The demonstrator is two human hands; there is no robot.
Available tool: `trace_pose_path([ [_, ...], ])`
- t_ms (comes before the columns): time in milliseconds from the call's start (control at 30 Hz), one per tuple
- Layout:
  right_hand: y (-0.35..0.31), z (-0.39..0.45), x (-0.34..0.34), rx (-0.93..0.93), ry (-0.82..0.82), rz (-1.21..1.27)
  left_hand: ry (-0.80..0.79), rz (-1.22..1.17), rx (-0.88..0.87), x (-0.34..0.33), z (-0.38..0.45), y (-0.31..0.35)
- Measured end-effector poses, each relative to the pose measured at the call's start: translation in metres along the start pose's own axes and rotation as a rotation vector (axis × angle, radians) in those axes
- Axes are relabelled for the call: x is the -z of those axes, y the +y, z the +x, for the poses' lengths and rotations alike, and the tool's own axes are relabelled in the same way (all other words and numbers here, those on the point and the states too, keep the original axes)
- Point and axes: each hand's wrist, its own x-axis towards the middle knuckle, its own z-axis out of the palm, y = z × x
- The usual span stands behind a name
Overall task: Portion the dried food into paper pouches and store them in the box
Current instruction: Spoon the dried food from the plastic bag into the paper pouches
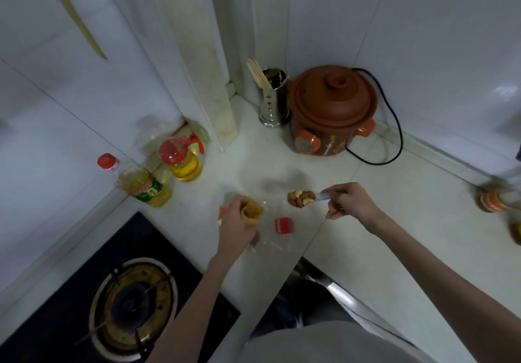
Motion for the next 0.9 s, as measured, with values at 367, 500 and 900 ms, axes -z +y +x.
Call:
trace_pose_path([
  [367, -0.125, -0.071, 0.01, 0.259, -0.098, -0.297, 0.018, 0.08, -0.203, 0.011, -0.002, 0.088],
  [500, -0.152, -0.096, 0.0, 0.428, -0.031, -0.552, 0.106, 0.086, -0.281, 0.017, -0.004, 0.102],
  [900, -0.182, -0.129, -0.028, 0.84, 0.172, -0.645, 0.158, -0.25, -0.225, 0.032, -0.02, 0.108],
])
